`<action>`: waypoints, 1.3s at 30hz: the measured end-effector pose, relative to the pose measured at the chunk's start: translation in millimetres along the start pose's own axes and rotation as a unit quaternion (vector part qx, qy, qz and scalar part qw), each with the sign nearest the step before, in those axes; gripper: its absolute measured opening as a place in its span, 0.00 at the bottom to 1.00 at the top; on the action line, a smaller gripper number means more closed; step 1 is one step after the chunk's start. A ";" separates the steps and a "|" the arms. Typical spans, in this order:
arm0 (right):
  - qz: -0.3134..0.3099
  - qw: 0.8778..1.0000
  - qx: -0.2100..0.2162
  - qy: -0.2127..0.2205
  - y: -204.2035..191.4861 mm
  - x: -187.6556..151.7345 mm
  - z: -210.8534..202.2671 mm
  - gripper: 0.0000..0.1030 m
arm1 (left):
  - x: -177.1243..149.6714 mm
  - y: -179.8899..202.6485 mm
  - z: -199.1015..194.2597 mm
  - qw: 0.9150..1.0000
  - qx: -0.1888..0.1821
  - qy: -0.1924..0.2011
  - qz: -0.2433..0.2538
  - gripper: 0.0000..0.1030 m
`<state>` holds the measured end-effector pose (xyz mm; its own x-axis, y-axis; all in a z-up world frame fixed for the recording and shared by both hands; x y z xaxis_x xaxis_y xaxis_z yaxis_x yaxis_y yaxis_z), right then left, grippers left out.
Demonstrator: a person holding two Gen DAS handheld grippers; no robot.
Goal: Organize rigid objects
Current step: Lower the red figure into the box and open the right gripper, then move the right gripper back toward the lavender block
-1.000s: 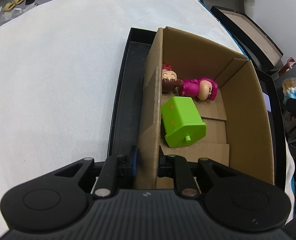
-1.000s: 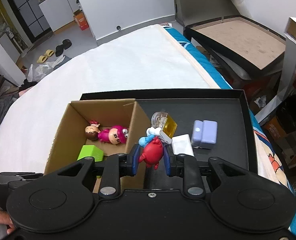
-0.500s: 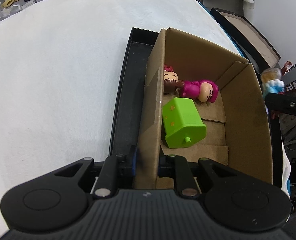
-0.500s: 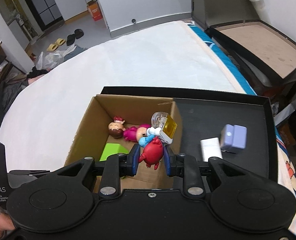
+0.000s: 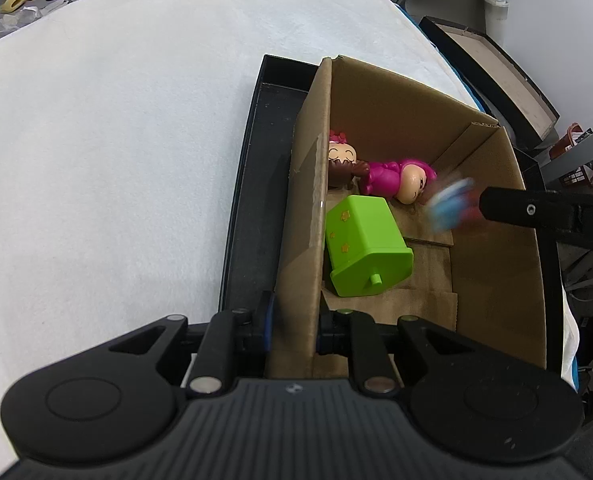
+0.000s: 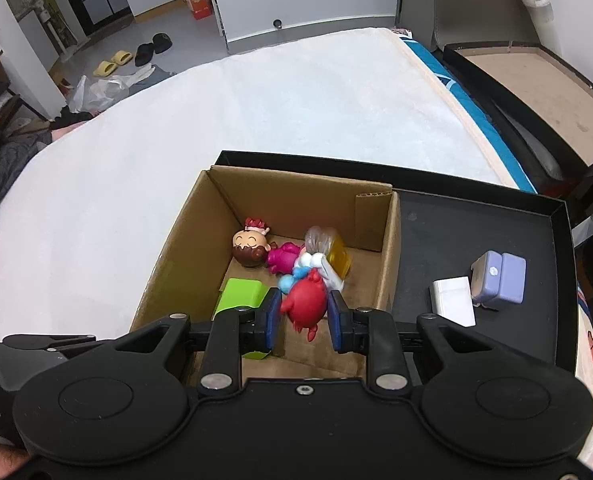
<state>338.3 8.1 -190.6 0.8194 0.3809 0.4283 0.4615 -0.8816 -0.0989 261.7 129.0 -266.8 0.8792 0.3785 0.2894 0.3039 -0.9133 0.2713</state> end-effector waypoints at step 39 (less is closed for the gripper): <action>0.050 0.998 -0.004 0.046 90.4 -22.8 -32.7 0.73 | -3.6 13.2 3.7 0.998 0.058 -0.015 0.006 0.18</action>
<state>350.2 -89.4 -180.0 0.8267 0.2638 0.4969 0.3759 -0.9162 -0.1389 263.9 115.0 -267.7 0.8926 0.3651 0.2646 0.3327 -0.9294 0.1599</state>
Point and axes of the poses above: each gripper's, at about its wrist camera, not at the fingertips, and z roughly the way its jaws point, y to its right, x to its top, the point moved 5 cm from there along z, roughly the way its jaws point, and after that the axes turned 2 degrees about -y, right-handed, at the moved point
